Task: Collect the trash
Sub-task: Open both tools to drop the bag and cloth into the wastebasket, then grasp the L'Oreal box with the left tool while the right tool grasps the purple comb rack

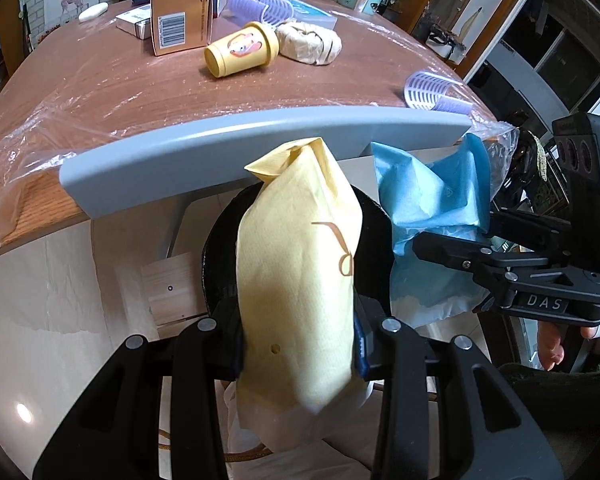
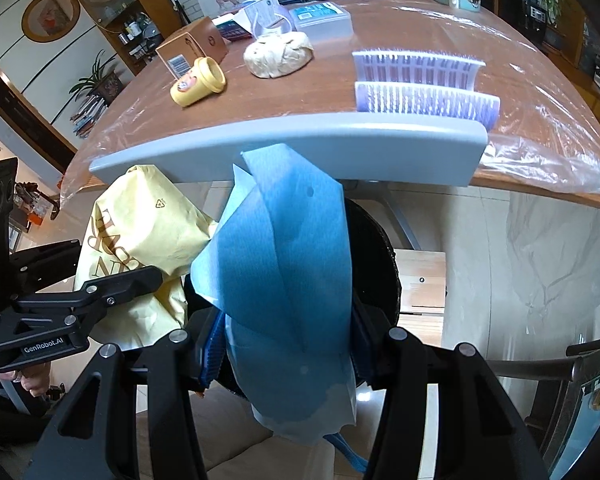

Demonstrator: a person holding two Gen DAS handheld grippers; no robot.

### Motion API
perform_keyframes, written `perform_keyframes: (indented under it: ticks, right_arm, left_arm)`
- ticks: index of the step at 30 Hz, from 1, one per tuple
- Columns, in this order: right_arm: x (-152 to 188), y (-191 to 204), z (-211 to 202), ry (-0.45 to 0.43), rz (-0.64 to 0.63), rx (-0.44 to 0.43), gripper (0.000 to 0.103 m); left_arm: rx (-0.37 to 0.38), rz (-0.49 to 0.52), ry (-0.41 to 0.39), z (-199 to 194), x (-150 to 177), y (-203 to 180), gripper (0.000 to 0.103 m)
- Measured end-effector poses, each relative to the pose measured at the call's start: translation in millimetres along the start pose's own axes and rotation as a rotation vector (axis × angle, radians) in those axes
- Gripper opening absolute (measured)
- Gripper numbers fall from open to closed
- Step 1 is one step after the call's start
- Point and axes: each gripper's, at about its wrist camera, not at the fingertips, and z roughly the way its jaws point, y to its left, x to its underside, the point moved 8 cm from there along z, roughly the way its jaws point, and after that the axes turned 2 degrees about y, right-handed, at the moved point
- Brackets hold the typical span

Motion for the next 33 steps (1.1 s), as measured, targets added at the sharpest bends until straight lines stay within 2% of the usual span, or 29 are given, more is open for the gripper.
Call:
perform_keyframes:
  ticks: [10, 12, 14, 18, 24, 27, 31, 33]
  right_arm:
    - [-2, 2, 10, 0.003, -0.021, 0.016, 0.054]
    - [-3, 3, 8, -0.007, -0.025, 0.024, 0.056]
    - [-5, 1, 7, -0.011, -0.023, 0.039, 0.065]
    - [-6, -4, 0, -0.028, -0.014, 0.044, 0.07]
    - [-21, -8, -39, -0.134, -0.026, 0.086, 0.073]
    - [-33, -8, -66, -0.212, -0.042, 0.111, 0.08]
    - [-59, -6, -94, -0.307, -0.062, 0.138, 0.093]
    - [-79, -6, -102, -0.347, -0.078, 0.16, 0.096]
  left_arm:
    - [-0.015, 0.029, 0.022, 10, 0, 2, 0.04]
    - [-0.039, 0.041, 0.007, 9, -3, 1, 0.05]
    - [-0.049, 0.042, -0.012, 6, -7, 1, 0.065]
    - [-0.053, 0.016, -0.034, 2, -13, 6, 0.073]
    - [-0.057, -0.003, -0.078, -14, -22, 12, 0.074]
    - [-0.052, -0.011, -0.12, -30, -32, 12, 0.074]
    - [-0.067, -0.006, -0.23, -63, -55, 13, 0.093]
    - [-0.087, -0.006, -0.276, -76, -67, 18, 0.097]
